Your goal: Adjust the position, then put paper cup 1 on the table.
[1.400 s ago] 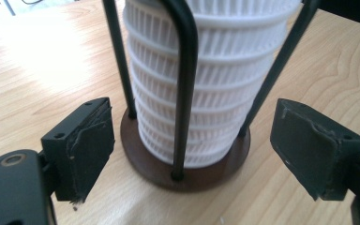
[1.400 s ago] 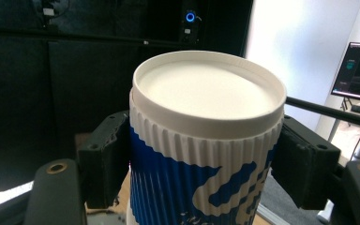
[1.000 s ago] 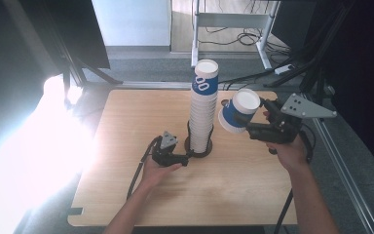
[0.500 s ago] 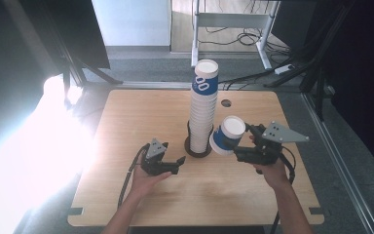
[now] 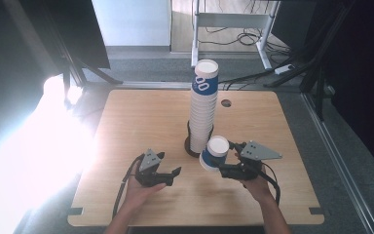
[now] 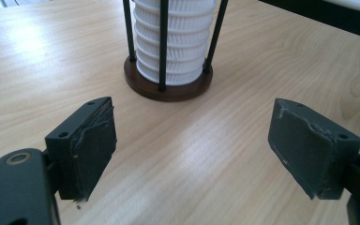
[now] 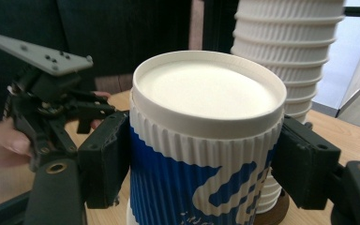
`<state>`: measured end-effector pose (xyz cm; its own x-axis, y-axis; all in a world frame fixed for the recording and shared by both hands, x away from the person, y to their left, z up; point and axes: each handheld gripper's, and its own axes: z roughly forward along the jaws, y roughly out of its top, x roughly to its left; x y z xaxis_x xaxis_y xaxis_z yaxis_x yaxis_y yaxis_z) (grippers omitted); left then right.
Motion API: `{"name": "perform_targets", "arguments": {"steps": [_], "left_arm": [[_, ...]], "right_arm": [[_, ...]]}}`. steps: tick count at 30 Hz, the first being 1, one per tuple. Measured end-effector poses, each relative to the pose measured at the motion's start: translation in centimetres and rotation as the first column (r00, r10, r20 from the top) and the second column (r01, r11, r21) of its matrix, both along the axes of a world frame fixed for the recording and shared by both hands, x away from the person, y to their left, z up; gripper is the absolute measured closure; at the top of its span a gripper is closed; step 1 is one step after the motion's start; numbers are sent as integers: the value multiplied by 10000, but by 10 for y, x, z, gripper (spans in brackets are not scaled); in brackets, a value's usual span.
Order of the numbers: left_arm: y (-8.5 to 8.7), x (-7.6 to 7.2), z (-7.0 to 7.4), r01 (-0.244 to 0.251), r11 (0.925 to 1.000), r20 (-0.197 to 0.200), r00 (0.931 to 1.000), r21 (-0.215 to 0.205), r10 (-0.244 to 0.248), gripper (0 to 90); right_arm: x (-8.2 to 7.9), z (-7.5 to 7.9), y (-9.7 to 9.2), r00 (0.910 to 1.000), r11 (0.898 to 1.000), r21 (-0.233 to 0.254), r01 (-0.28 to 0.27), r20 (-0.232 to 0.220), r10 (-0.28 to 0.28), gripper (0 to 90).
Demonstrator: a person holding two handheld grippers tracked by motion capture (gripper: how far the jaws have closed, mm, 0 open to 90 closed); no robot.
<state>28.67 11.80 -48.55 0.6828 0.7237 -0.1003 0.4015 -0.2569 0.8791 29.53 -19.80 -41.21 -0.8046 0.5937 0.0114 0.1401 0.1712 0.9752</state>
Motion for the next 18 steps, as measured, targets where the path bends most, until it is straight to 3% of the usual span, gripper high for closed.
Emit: {"name": "perform_targets", "arguments": {"steps": [3, 9, 18], "left_arm": [[3, -6, -3, 62, 10000, -104, 9999, -24, -63, 158], [1, -13, 0, 282, 9995, 4, 9996, -146, -282, 157], [-12, -23, 8, 741, 9968, 97, 9972, -287, -738, 123]], "right_arm": [[-1, -2, 4, 9999, 9998, 153, -104, -38, 104, 269], [-1, -12, 13, 9997, 9998, -84, -174, -170, 172, 269], [0, -15, 22, 9993, 9995, -15, -317, -210, 316, 268]]}}
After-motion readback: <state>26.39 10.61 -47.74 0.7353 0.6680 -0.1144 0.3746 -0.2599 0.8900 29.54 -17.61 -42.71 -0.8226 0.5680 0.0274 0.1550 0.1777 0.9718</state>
